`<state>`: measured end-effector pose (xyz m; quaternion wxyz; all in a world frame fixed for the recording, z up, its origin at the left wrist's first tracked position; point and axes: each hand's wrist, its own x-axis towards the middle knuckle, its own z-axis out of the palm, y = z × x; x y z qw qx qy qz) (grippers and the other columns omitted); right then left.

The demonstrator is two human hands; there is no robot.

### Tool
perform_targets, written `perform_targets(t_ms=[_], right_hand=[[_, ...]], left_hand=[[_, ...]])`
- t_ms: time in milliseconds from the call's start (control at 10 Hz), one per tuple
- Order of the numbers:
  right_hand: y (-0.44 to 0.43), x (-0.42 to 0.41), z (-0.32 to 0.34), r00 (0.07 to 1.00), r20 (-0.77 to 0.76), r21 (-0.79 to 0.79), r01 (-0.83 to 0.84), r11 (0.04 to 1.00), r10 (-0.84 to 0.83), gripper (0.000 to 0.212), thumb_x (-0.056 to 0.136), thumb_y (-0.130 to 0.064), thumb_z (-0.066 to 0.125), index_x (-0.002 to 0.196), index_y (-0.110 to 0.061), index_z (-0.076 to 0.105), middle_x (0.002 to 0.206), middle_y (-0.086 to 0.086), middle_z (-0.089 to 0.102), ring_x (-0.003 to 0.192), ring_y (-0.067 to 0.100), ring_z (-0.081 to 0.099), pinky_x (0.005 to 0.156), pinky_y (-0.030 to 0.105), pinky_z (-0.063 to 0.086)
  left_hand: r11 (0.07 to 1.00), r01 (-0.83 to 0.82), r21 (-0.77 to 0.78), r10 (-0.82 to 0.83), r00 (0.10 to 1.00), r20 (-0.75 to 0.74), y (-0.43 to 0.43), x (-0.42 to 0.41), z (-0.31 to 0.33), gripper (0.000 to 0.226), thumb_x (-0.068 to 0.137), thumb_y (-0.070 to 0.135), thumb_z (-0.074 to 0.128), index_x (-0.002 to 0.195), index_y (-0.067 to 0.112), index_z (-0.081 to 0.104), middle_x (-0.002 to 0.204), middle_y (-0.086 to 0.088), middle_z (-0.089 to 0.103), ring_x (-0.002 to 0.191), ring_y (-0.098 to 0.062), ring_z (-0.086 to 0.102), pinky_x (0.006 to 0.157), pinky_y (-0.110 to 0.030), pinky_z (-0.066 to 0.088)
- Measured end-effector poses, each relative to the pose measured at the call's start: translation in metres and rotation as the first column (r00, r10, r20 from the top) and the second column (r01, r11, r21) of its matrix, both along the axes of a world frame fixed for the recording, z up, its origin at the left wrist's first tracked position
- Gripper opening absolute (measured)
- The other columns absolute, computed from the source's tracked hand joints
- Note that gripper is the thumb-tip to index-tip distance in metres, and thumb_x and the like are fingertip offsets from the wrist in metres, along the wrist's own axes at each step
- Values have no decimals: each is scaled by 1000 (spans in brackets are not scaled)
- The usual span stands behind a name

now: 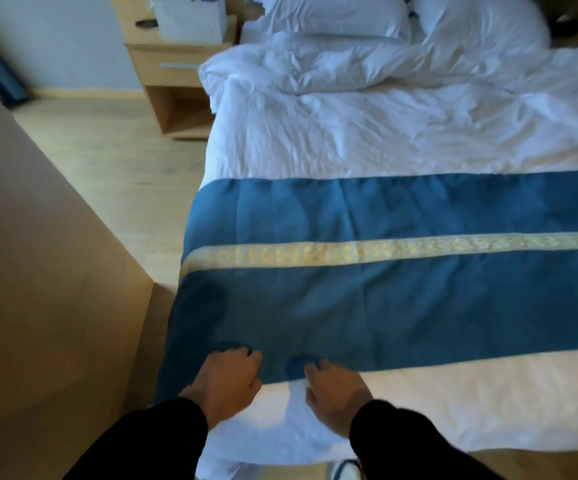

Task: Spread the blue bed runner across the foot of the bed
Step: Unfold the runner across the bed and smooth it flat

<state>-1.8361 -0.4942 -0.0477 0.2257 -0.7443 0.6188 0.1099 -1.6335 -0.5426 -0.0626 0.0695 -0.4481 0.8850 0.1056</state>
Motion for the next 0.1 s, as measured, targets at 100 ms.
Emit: perform_targets(t_ms=[100], right_hand=[[29,-30,12,980,80,219,162,962,-183,62,85,-57,40,137,-23,35,132,10,46,124,26,46,97,35,38]], left_hand=[[996,-69,62,75,992,-104,14,-8,17,12,70,39,44,71,27,47,61,8,55,50,-11,58,38,-24,34]])
